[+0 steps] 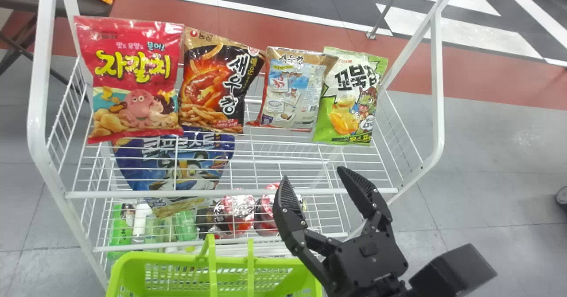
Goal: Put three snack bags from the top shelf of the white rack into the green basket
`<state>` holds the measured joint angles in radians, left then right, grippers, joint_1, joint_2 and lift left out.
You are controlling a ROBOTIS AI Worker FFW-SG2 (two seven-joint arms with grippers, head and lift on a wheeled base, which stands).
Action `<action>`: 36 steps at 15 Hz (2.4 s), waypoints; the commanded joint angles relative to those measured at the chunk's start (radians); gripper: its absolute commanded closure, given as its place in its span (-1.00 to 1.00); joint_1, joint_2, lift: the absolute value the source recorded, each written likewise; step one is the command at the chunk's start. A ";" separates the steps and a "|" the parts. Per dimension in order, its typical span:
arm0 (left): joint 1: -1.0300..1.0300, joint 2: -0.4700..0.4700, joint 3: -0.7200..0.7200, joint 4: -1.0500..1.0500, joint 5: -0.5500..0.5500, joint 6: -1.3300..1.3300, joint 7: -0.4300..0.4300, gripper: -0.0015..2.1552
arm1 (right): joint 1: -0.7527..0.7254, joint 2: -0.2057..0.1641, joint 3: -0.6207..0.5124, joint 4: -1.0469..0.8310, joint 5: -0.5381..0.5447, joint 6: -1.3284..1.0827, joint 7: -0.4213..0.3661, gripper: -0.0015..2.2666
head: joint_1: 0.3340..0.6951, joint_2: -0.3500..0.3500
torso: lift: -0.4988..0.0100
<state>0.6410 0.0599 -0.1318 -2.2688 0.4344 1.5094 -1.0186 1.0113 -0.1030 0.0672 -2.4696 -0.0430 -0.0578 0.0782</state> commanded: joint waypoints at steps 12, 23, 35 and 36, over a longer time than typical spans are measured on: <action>0.003 0.000 -0.003 0.005 0.001 0.002 0.002 0.99 | -0.080 -0.006 -0.001 0.074 -0.005 -0.010 0.008 -0.88 | 1.00 -1.00 | 0.96; -0.018 0.006 0.027 0.068 0.015 0.002 -0.034 0.99 | -0.898 0.086 0.312 0.469 0.038 0.643 0.015 -0.87 | 1.00 -0.58 | 0.96; -0.044 0.023 0.070 0.094 0.047 0.018 -0.098 0.99 | -1.229 0.104 0.396 0.870 0.092 0.714 0.040 -0.65 | 1.00 -0.01 | 0.96; -0.040 0.023 0.074 0.089 0.050 0.018 -0.101 0.99 | -1.246 0.104 0.393 0.887 0.080 0.729 0.080 -0.50 | 1.00 0.01 | 0.96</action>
<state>0.5968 0.0820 -0.0637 -2.1755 0.4812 1.5266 -1.1186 -0.2107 0.0000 0.4625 -1.6081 0.0468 0.6540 0.1391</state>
